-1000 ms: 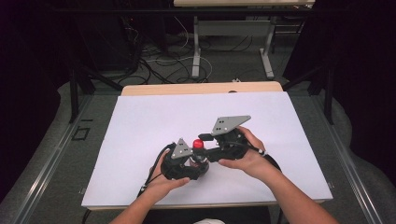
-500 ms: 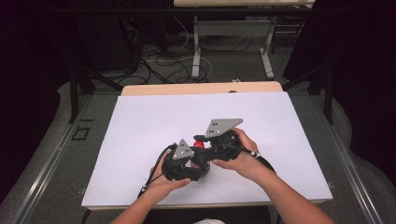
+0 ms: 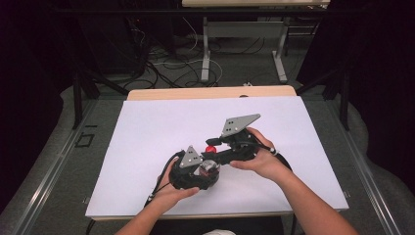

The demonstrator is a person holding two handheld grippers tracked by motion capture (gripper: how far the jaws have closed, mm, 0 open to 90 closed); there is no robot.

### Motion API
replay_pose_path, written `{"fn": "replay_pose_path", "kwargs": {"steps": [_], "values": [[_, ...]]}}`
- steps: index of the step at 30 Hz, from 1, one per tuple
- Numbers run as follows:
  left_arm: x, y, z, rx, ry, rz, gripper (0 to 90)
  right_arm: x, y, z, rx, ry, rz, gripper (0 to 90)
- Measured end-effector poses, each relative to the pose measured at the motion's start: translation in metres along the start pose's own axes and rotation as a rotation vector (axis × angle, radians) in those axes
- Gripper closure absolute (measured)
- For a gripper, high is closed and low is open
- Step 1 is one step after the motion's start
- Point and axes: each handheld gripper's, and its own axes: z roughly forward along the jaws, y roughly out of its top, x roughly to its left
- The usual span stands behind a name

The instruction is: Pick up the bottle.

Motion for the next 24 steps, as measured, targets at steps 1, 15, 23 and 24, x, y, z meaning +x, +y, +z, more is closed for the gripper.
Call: {"fn": "replay_pose_path", "kwargs": {"steps": [1, 15, 23, 24], "values": [[0.002, 0.000, -0.001, 0.012, -0.002, 0.002, 30.0, 0.002, 0.000, -0.001, -0.011, -0.013, -0.005, 46.4], [0.003, 0.001, -0.002, 0.006, 0.026, -0.011, 30.3, 0.024, -0.002, 0.009, 0.012, -0.188, 0.018, 51.1], [0.002, 0.001, -0.002, 0.004, 0.016, -0.003, 30.2, 0.022, 0.001, 0.014, 0.003, -0.171, 0.008, 55.3], [0.002, 0.001, -0.002, 0.004, 0.018, -0.003, 30.2, 0.019, 0.002, 0.014, 0.004, -0.159, -0.001, 60.6]]}}
